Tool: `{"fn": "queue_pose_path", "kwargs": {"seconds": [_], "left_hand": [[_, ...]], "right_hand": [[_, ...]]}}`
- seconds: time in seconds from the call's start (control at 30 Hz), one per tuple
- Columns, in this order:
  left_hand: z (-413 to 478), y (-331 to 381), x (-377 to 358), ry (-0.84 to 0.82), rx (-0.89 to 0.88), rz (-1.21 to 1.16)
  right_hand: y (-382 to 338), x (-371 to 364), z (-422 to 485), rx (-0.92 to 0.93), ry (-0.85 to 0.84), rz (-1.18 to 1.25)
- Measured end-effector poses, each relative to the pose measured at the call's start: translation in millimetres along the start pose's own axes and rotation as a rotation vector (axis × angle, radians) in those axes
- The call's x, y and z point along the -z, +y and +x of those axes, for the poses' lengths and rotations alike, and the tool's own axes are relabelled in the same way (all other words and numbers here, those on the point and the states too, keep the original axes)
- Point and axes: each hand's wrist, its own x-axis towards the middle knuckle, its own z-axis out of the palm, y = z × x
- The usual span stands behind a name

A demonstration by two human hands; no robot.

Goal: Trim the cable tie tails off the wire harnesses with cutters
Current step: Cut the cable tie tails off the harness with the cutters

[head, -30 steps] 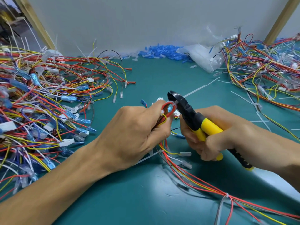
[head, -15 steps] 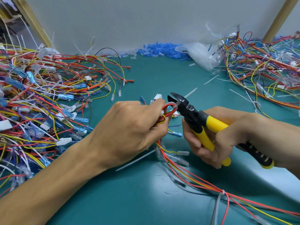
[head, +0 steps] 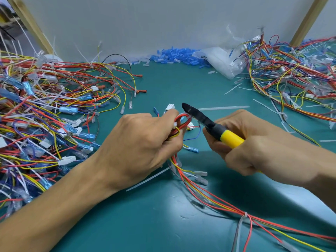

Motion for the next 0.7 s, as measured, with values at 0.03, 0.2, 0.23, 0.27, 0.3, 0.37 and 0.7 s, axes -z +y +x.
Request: {"fn": "queue_pose_path", "kwargs": {"seconds": [0.03,0.2,0.23,0.27,0.3,0.37,0.7], "left_hand": [[0.3,1.1,0.0,0.02,-0.001,-0.011],[-0.9,0.2,-0.1,0.02,0.003,-0.013],[-0.9,-0.1,0.2,0.012,-0.002,-0.019],[-0.9,-0.5,0.4,0.005,-0.006,-0.027],[-0.9,-0.9,0.6,0.0,-0.01,-0.035],[-0.9,-1.4,0.4,-0.006,-0.009,-0.046],[-2.3,2.1,-1.4,-0.007,-0.016,-0.089]], "right_hand": [[2.1,-1.4,-0.7,0.007,0.029,0.008],[10.1,-7.2,0.0,0.118,0.233,-0.248],[10.2,-6.8,0.3,0.122,0.257,-0.302],[9.3,-5.8,-0.4,0.124,0.27,-0.326],[9.5,-4.5,-1.0,0.136,0.285,-0.343],[8.2,-3.3,-2.3,0.138,0.271,-0.362],[11.0,-3.1,-5.2,0.195,0.253,-0.351]]}}
